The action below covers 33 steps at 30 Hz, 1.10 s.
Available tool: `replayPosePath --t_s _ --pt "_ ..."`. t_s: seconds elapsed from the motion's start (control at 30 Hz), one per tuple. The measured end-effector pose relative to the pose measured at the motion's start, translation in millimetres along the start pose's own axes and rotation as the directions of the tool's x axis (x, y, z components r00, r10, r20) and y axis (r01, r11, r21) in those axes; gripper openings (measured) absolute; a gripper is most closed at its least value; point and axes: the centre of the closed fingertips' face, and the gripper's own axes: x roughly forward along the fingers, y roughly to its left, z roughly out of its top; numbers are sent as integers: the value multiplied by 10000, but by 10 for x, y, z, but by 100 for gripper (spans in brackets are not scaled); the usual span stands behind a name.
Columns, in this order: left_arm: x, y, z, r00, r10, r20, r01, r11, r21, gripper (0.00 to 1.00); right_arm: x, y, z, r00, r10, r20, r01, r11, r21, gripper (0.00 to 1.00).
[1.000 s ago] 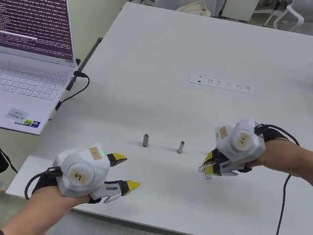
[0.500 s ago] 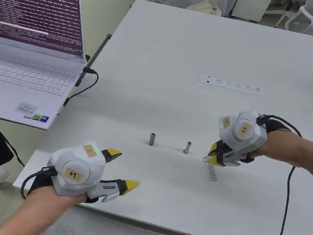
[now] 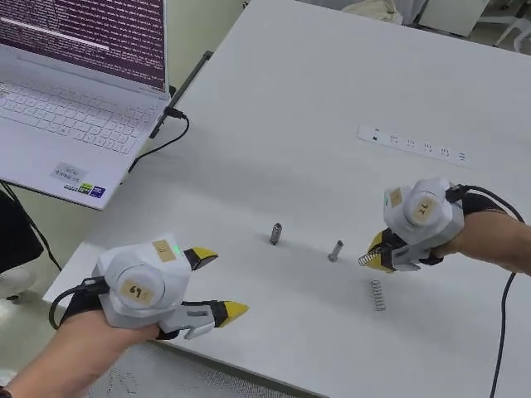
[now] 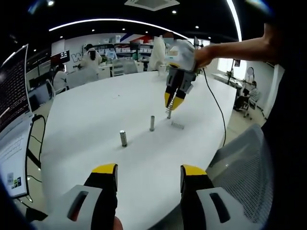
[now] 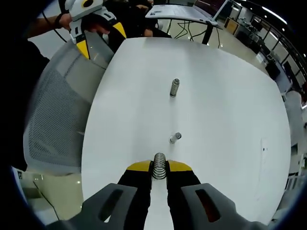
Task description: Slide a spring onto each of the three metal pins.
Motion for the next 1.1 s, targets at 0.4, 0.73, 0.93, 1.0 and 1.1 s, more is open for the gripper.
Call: replayPosePath --t_s 0.4,0.73,0.93,1.0,1.1 --pt "-7 25 -29 10000 56 -36 -56 9998 -177 47 110 -182 74 9994 5 -334 -15 9996 -291 9" --pt "-17 64 -66 9999 136 -78 -138 9994 -309 47 164 -267 140 9987 122 -485 -151 9981 -603 9" --pt "-28 84 -78 9998 198 -89 -201 9991 -369 47 183 -301 158 9982 193 -561 -234 9971 -730 9" --pt "-33 88 -79 9997 209 -93 -212 9991 -370 47 187 -301 165 9981 217 -579 -262 9967 -774 9" --pt "-39 104 -95 9996 238 -125 -243 9989 -392 47 197 -304 185 9979 246 -592 -295 9961 -832 9"
